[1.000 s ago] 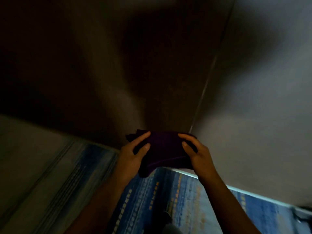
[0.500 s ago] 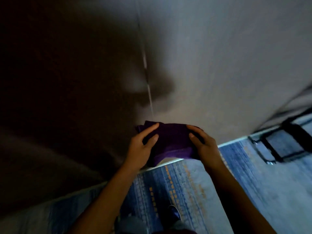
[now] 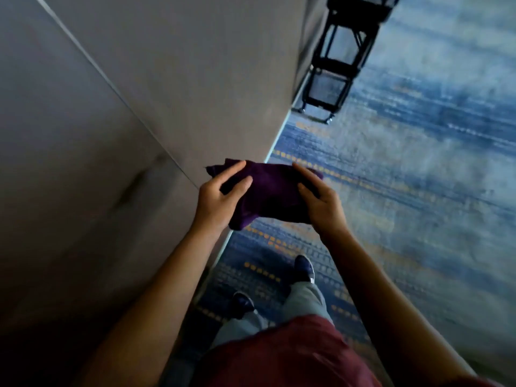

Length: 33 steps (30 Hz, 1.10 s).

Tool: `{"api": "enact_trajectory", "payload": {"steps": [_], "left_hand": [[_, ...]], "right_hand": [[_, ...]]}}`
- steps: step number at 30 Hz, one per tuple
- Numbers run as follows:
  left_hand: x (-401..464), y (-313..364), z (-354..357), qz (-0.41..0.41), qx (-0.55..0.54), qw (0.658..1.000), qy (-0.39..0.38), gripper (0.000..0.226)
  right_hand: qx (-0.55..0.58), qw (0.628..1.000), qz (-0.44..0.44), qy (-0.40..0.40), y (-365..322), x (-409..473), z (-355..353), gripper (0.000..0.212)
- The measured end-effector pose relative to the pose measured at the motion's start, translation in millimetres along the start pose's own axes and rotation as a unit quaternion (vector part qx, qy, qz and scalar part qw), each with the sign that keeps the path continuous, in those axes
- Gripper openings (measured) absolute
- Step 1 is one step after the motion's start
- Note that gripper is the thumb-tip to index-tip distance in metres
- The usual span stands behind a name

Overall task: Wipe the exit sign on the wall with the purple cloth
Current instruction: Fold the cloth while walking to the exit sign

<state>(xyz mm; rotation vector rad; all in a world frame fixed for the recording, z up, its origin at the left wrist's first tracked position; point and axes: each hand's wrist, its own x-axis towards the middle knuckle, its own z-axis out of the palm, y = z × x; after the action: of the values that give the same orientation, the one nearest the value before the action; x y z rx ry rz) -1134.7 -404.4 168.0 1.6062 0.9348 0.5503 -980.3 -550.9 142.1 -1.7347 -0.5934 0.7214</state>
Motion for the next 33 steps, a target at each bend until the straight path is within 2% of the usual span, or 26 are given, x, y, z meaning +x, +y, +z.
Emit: {"api": "enact_trajectory", "payload": {"steps": [5, 9, 11, 19, 22, 24, 26, 28, 30, 33], "left_hand": [[-29.9, -11.9, -1.3, -0.001, 0.035, 0.997, -0.074, 0.043], [-46.0, -22.5, 5.3, 0.006, 0.059, 0.991, -0.121, 0.065], [-59.5, -26.7, 6.6, -0.004, 0.069, 0.989, -0.130, 0.068], [-111.5, -55.8, -6.8, -0.082, 0.098, 0.975, -0.180, 0.070], [-121.4, -68.2, -8.9, -0.081, 0.108, 0.981, -0.142, 0.073], [-126.1, -71.4, -9.2, -0.074, 0.098, 0.984, -0.131, 0.079], [-112.2, -65.5, 1.1, -0.044, 0.066, 0.979, -0.190, 0.081], [-104.8, -55.3, 7.7, -0.040, 0.035, 0.968, -0.244, 0.077], [-96.4, -50.0, 15.4, -0.049, 0.024, 0.953, -0.297, 0.071], [-72.1, -49.7, 25.5, -0.048, 0.029, 0.920, -0.388, 0.073]], "right_hand": [[0.020, 0.995, 0.058, 0.080, 16.4, -55.9, 3.9, 0.043], [0.021, 0.991, 0.081, 0.105, 35.8, -86.3, 2.3, 0.044], [0.035, 0.989, 0.096, 0.109, 44.5, -103.6, 4.0, 0.045], [0.092, 0.990, 0.076, 0.075, 63.0, -162.8, -7.8, 0.043], [0.066, 0.995, 0.052, 0.062, 54.8, -166.5, -5.6, 0.043], [0.009, 0.999, 0.021, 0.033, 45.8, -168.2, 2.8, 0.045], [-0.071, 0.997, 0.012, 0.034, 42.3, -162.1, 8.0, 0.047], [-0.111, 0.994, 0.006, -0.012, 38.3, -155.2, 10.2, 0.048], [-0.082, 0.995, 0.018, -0.053, 35.2, -152.2, 5.5, 0.048], [-0.008, 0.997, 0.036, -0.067, 34.7, -144.0, -5.8, 0.054]]}}
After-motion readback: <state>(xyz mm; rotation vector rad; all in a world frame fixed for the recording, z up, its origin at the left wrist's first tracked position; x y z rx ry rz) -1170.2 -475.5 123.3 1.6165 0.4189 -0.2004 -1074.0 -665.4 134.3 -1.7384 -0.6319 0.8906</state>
